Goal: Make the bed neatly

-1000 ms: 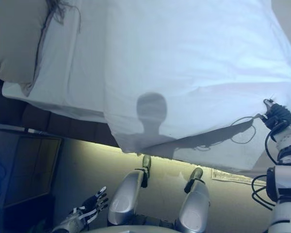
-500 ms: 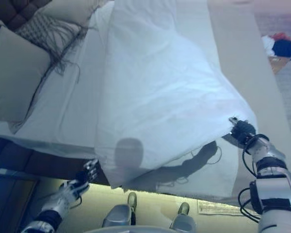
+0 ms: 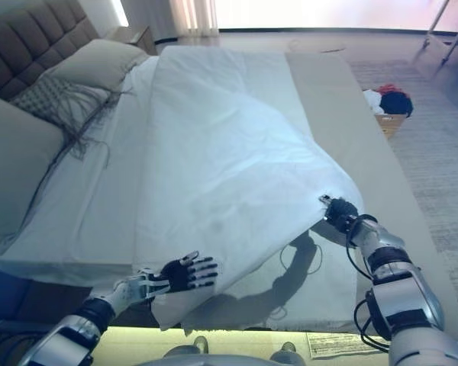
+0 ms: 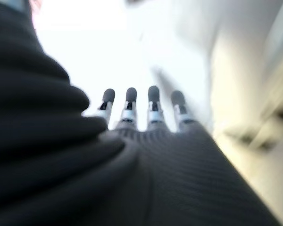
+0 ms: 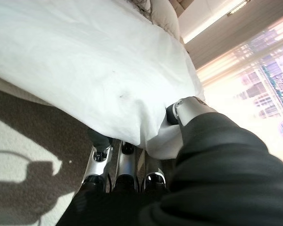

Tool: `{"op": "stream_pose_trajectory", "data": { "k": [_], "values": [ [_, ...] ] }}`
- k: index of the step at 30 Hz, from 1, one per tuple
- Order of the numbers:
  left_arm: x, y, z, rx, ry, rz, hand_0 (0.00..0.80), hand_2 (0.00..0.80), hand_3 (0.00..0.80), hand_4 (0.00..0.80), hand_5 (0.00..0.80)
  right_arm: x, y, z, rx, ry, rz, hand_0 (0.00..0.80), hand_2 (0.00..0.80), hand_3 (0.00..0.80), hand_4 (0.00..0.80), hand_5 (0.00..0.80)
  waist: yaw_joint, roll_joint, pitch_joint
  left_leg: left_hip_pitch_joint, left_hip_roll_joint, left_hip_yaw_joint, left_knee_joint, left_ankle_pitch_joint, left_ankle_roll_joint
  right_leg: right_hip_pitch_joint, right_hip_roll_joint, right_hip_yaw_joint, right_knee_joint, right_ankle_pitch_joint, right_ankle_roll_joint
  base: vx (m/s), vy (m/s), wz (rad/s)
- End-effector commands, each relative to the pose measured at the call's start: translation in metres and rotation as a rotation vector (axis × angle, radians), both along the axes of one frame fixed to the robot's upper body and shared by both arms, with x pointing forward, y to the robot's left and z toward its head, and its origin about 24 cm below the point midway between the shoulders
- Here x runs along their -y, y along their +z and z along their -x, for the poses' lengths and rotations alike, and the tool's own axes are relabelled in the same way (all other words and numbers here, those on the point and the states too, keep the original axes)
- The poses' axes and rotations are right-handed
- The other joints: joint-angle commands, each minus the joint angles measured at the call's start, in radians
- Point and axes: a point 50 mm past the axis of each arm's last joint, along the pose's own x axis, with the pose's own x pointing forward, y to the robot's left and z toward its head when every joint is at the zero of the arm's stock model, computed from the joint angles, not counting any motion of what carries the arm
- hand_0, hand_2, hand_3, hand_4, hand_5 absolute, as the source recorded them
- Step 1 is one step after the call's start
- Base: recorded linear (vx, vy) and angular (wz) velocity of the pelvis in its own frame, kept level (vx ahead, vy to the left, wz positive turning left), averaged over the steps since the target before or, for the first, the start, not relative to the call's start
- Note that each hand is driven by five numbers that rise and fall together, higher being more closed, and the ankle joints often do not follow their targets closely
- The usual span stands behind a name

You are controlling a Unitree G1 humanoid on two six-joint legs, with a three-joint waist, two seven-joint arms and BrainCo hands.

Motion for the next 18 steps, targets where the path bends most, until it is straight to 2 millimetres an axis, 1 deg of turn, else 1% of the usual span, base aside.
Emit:
{"op": "stream_pose_trajectory", "data": {
  "k": [1,2,4,6,8,10,14,16,18],
  "values": [
    [0.034,0.004,-0.003,-0.184,0.049,0.223,0.0,0.0,0.0,0.0,0.0,-0.013,0.059,-0.039,0.24,0.022,-0.015,0.8,0.8,0.8,0.8,0.8,-0.005,-0.02,-0.055,0.007,0.062,0.028,0.0,-0.02,-0.02,0.004,-0.035,-0.004,0.004,0.003,0.043,0.077,-0.08,-0.07],
    [0.048,0.002,0.003,-0.267,0.109,0.299,0.0,0.0,0.0,0.0,0.0,-0.018,0.056,-0.039,0.236,0.022,-0.024,0.8,0.8,0.8,0.8,0.8,-0.007,-0.029,-0.056,0.008,0.063,0.031,0.0,-0.024,-0.021,0.005,-0.032,0.001,0.001,0.001,0.042,0.074,-0.096,-0.09],
    [0.062,-0.001,0.01,-0.384,0.22,0.392,0.0,0.0,0.0,0.0,0.0,-0.025,0.052,-0.039,0.228,0.026,-0.039,0.8,0.8,0.8,0.8,0.8,-0.01,-0.045,-0.057,0.011,0.068,0.037,0.0,-0.029,-0.024,0.005,-0.028,0.008,-0.001,-0.001,0.041,0.063,-0.113,-0.13],
    [0.069,-0.003,0.013,-0.463,0.28,0.426,0.0,0.0,0.0,0.0,0.0,-0.033,0.049,-0.039,0.227,0.03,-0.056,0.8,0.8,0.8,0.8,0.8,-0.014,-0.059,-0.057,0.011,0.072,0.045,0.0,-0.032,-0.028,0.001,-0.026,0.013,-0.001,-0.003,0.041,0.033,-0.109,-0.06],
    [0.077,-0.011,0.023,-0.545,0.347,0.441,0.0,0.0,0.0,0.0,0.0,-0.043,0.047,-0.04,0.228,0.039,-0.077,0.8,0.8,0.8,0.8,0.8,-0.019,-0.078,-0.054,0.012,0.081,0.057,0.0,-0.034,-0.033,-0.004,-0.019,0.018,-0.001,-0.003,0.041,0.026,-0.131,-0.03],
    [0.084,-0.012,0.026,-0.605,0.389,0.47,0.0,0.0,0.0,0.0,0.0,-0.048,0.046,-0.04,0.227,0.044,-0.09,0.8,0.8,0.8,0.8,0.8,-0.022,-0.09,-0.055,0.012,0.089,0.066,0.0,-0.035,-0.037,-0.009,-0.014,0.024,-0.001,-0.004,0.04,0.029,-0.11,-0.08],
    [0.099,-0.012,0.024,-0.712,0.488,0.473,0.0,0.0,0.0,0.0,0.0,-0.057,0.046,-0.04,0.232,0.048,-0.112,0.8,0.8,0.8,0.8,0.8,-0.025,-0.107,-0.053,0.012,0.104,0.079,0.0,-0.032,-0.045,-0.015,-0.002,0.029,-0.001,-0.003,0.039,0.015,-0.113,-0.17],
    [0.102,-0.011,0.018,-0.718,0.558,0.493,0.0,0.0,0.0,0.0,0.0,-0.06,0.047,-0.041,0.237,0.055,-0.119,0.8,0.8,0.8,0.8,0.8,-0.028,-0.113,-0.052,0.012,0.11,0.082,0.0,-0.031,-0.048,-0.018,0.002,0.033,-0.001,-0.003,0.039,0.004,-0.094,-0.06],
    [0.104,-0.008,0.006,-0.668,0.653,0.529,0.0,0.0,0.0,0.0,0.0,-0.062,0.048,-0.04,0.244,0.067,-0.121,0.8,0.8,0.8,0.8,0.8,-0.033,-0.118,-0.051,0.012,0.117,0.088,0.0,-0.031,-0.052,-0.021,0.007,0.035,-0.001,-0.003,0.038,-0.003,-0.086,-0.12]
  ]
}}
